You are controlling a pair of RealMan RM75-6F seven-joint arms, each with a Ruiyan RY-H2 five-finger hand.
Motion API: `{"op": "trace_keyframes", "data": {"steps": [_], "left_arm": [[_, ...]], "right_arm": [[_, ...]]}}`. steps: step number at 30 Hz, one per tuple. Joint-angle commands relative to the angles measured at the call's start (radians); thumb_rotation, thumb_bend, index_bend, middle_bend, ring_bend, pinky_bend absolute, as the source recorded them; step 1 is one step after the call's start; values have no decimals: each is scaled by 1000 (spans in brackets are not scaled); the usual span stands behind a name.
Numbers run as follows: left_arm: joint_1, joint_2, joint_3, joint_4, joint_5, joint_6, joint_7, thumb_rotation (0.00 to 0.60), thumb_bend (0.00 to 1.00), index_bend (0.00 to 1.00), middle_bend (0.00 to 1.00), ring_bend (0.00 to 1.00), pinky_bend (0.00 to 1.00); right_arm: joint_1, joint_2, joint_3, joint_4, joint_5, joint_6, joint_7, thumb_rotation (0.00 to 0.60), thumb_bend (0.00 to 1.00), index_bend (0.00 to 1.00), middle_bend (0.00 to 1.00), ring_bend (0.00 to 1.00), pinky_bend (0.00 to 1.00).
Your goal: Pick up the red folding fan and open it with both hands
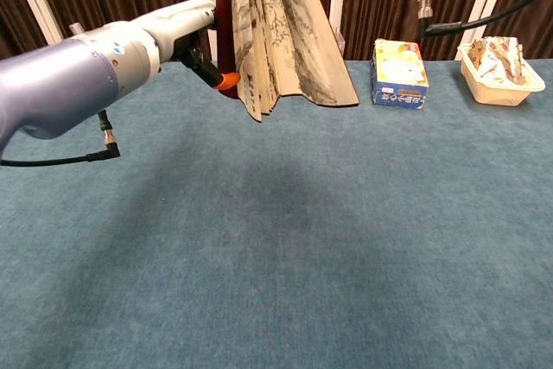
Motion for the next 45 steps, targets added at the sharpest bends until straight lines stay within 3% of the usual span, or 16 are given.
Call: {"op": "trace_keyframes", "data": {"steps": [1, 5, 8, 15, 22, 31, 36, 45], "left_arm": [[1, -5, 2, 2, -3, 2, 0, 600, 533, 465, 124, 0, 51], [6, -10, 4, 5, 6, 13, -8, 600, 553, 615, 157, 0, 51], [12, -11, 3, 11, 18, 26, -15, 600, 557, 666, 165, 0, 52], [30, 24, -1, 8, 25, 31, -22, 600, 558, 686, 180, 0, 52], [57, 84, -1, -7, 27, 25, -31, 600, 558, 689, 184, 0, 52], [84, 151, -6, -42, 36, 26, -47, 600, 558, 690, 186, 0, 52], [96, 184, -10, -80, 45, 37, -49, 600, 558, 691, 187, 0, 51], [124, 238, 7, -173, 66, 61, -39, 600, 558, 691, 187, 0, 51]], "right_arm": [[1, 1, 1, -5, 3, 3, 5, 600, 479, 796, 348, 78, 61], [3, 4, 3, -8, 9, 7, 4, 600, 479, 797, 348, 78, 61], [2, 8, -1, -7, 12, 12, 2, 600, 479, 800, 349, 78, 61], [-16, 25, -27, 21, 9, 18, 2, 600, 479, 812, 351, 78, 61], [-61, 88, -86, 86, -50, 8, 9, 600, 478, 813, 351, 78, 61], [-114, 160, -116, 115, -99, 14, 41, 600, 479, 813, 354, 78, 61], [-144, 209, -143, 132, -173, 36, 42, 600, 479, 814, 358, 83, 60], [-216, 293, -251, 156, -359, 68, 62, 600, 478, 815, 359, 86, 61]]}}
